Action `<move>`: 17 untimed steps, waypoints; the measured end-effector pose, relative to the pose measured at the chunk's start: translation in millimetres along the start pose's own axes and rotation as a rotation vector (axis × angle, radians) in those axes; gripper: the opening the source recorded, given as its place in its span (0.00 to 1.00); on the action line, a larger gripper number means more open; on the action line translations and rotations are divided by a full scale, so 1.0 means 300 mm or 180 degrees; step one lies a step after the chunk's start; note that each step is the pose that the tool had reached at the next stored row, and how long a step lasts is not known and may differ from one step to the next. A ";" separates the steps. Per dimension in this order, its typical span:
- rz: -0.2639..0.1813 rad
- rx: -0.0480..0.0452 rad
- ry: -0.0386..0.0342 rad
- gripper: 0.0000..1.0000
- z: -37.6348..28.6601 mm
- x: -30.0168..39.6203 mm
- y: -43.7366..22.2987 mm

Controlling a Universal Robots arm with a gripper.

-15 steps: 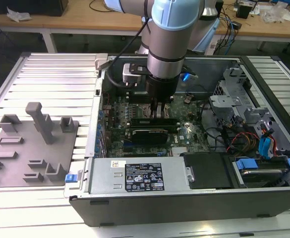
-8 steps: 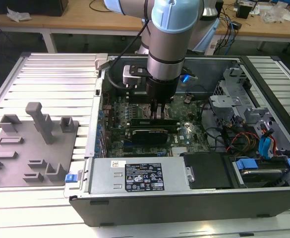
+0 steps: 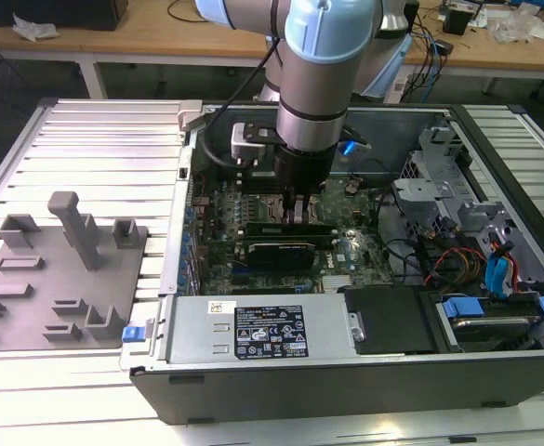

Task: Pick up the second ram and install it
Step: 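Insert the second ram into the second slot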

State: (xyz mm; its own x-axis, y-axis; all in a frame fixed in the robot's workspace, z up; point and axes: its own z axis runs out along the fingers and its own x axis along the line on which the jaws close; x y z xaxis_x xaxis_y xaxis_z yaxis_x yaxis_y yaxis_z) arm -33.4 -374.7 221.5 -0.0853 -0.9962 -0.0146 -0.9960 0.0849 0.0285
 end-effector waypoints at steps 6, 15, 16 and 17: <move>0.0000 0.0000 0.0000 0.15 0.002 0.000 0.000; 0.0000 0.0002 0.0008 0.11 -0.124 -0.014 0.004; 0.0000 0.0002 0.0009 0.11 -0.124 -0.013 0.004; 0.0000 0.0002 0.0009 0.11 -0.124 -0.013 0.004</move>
State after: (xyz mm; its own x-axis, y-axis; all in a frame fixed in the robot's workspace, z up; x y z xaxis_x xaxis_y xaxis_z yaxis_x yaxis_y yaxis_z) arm -33.3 -371.2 258.8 -0.0853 -0.9963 -0.0120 -0.9960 0.0849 0.0279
